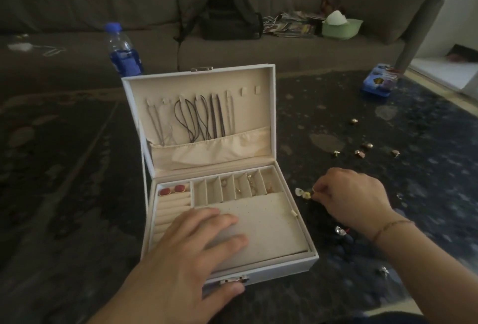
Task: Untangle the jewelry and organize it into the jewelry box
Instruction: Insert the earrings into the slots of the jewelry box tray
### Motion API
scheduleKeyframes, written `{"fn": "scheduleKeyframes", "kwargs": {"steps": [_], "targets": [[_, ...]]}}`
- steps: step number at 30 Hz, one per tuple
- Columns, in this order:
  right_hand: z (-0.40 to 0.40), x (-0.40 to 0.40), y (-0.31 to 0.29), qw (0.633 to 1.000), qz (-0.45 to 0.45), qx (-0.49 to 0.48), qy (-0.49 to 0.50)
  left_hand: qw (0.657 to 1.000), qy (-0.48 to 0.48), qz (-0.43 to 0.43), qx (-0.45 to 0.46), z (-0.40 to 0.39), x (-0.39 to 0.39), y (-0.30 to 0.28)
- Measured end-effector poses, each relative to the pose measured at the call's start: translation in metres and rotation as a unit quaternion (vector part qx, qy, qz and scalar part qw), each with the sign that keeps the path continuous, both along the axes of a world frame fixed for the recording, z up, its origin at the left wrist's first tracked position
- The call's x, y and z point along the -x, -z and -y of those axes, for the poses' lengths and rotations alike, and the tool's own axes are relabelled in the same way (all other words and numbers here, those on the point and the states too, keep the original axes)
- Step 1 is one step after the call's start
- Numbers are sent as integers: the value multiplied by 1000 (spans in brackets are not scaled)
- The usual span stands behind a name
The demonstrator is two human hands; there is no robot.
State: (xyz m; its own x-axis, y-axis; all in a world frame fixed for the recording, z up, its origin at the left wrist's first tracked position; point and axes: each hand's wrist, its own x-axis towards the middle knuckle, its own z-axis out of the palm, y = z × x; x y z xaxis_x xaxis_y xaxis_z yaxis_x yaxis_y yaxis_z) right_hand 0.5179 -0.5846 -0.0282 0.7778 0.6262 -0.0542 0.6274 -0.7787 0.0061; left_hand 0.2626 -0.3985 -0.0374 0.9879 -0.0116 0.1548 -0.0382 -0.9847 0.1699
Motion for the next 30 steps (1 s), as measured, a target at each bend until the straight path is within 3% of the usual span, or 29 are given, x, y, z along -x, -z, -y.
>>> {"fn": "scheduleKeyframes", "kwargs": {"steps": [3, 6, 8, 10, 12, 14, 22, 24, 26, 28, 30], "targets": [[0, 5, -9, 999, 31, 5, -12, 999, -5, 24, 45, -2, -1, -2], [-12, 29, -29, 975, 51, -212, -52, 976, -51, 93, 188, -5, -1, -8], [-32, 61, -44, 918, -27, -374, -125, 916, -128, 129, 356, -4, -1, -19], [-56, 97, -50, 854, -145, -464, -186, 840, -168, 163, 490, -5, -3, -28], [-77, 121, -45, 819, -198, -498, -207, 802, -177, 201, 533, -9, -4, -33], [-90, 132, -39, 807, -213, -515, -196, 777, -181, 217, 563, -14, -2, -37], [-110, 137, -25, 789, -241, -532, -190, 640, -229, 212, 702, -23, -2, -41], [-113, 135, -25, 771, -270, -554, -163, 642, -229, 209, 701, -25, -3, -43], [-115, 132, -29, 776, -280, -548, -137, 679, -224, 211, 667, -29, -3, -44], [-115, 127, -35, 813, -247, -500, -169, 777, -214, 227, 547, -38, 1, -41], [-116, 125, -41, 847, -201, -429, -241, 888, -186, 237, 348, -47, 5, -38]]}}
